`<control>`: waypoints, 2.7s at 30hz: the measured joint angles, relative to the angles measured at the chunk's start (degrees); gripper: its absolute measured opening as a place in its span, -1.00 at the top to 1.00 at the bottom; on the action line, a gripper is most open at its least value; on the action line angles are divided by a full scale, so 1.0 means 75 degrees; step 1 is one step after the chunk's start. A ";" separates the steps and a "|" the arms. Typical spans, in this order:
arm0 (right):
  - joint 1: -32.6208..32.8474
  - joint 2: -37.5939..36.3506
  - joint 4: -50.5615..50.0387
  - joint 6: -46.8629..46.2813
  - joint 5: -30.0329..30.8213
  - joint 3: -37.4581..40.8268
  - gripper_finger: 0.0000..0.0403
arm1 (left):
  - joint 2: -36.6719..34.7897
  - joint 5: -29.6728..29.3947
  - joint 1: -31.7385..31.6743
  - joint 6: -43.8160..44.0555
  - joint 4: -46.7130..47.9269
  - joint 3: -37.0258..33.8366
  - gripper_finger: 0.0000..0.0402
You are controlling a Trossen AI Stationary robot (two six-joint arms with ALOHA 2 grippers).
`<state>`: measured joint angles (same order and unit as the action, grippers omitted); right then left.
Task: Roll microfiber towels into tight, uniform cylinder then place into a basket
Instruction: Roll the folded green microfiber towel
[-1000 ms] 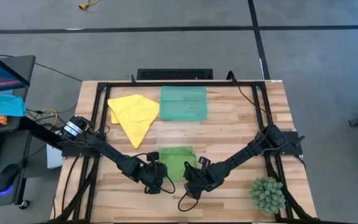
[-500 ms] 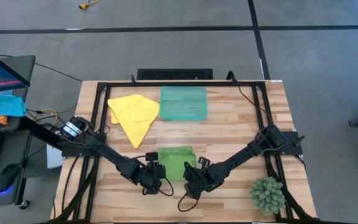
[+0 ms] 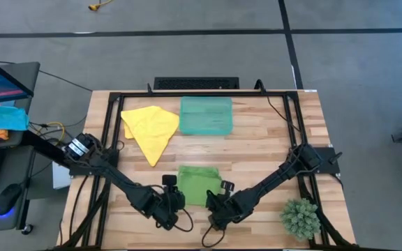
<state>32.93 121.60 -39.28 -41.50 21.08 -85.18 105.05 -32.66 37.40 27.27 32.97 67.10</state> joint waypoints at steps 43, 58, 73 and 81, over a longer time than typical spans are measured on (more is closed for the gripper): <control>0.2477 -0.1245 -0.1035 0.0204 0.4059 -0.0063 0.85 | -0.0012 -0.2184 0.1723 0.0302 0.2020 0.1132 0.32; 0.1878 -0.0560 -0.0454 0.0341 0.3204 -0.0077 0.86 | 0.1018 -0.2276 0.1718 0.0338 0.1986 0.1053 0.32; 0.1253 -0.0554 -0.0115 0.0857 0.1938 -0.0079 0.43 | 0.1018 -0.1242 0.1238 0.0832 0.1701 0.0768 0.30; 0.1195 -0.0551 -0.0056 0.0865 0.1938 -0.0064 0.12 | 0.1018 -0.0848 0.0919 0.0713 0.1354 0.0768 0.04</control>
<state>41.89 117.47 -39.70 -35.01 35.61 -85.66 112.68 -39.02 44.29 32.62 43.12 72.86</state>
